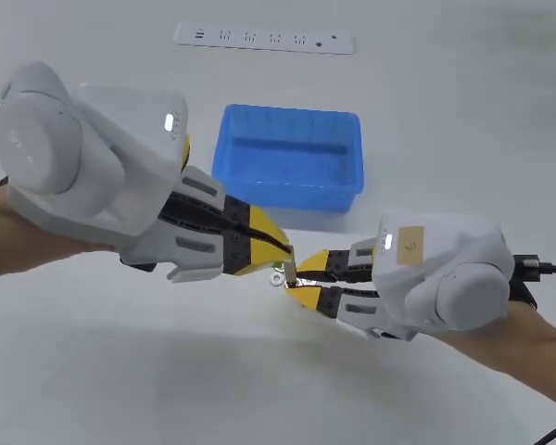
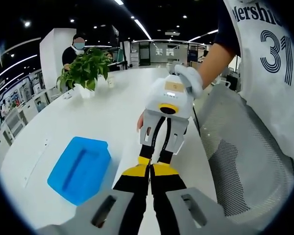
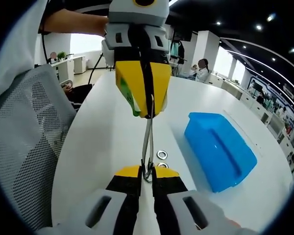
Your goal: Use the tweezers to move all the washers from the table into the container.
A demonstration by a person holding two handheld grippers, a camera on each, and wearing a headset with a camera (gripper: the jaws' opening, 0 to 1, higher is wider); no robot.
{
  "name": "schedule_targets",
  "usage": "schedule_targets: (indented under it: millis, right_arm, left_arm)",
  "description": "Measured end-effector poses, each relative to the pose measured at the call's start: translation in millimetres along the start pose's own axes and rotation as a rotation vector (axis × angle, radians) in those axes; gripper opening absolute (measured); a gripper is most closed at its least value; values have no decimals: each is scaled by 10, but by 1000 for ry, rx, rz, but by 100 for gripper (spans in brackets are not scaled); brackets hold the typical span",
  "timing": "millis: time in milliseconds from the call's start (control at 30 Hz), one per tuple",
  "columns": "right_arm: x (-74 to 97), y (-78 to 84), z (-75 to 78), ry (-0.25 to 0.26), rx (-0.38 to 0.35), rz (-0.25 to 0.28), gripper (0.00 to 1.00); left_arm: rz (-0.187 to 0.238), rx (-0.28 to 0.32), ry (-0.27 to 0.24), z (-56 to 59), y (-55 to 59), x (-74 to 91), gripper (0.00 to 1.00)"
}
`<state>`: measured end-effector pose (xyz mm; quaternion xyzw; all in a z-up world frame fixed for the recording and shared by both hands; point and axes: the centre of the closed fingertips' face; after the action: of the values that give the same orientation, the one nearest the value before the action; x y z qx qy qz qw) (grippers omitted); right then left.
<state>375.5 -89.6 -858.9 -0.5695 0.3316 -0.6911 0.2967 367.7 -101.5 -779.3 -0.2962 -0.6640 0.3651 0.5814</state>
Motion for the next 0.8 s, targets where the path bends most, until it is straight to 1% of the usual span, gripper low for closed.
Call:
schedule_targets:
  millis: [233,367,433,567,800]
  right_arm:
    - [59,-130,21,11,22,13,9]
    - [129,-286,53,20,32,45,9]
    - [155,-340,76,29,47,48,9]
    - [214,-462,157,41,75,56,9]
    - [280,-654,372,77,127,60,9]
  left_arm:
    - [3,-10,2,-12,-98,103,5]
    - [18,-15,3,-29,-219,226,5]
    - [22,-19,-2,-46,-254,268,5]
    - [34,-38,-13,-101,-353,365,5]
    - [49,-86,-45,-247,-521,482,5]
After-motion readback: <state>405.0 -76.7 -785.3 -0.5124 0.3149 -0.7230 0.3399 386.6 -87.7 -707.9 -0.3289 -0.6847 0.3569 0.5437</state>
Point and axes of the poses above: the centre of the closed fingertips' face, and the gripper's own axes: x roughly backward along the fingers, z roughly to its right, y roughly out of its underside, and after that the axes turned 1 degree about -x, right-handed
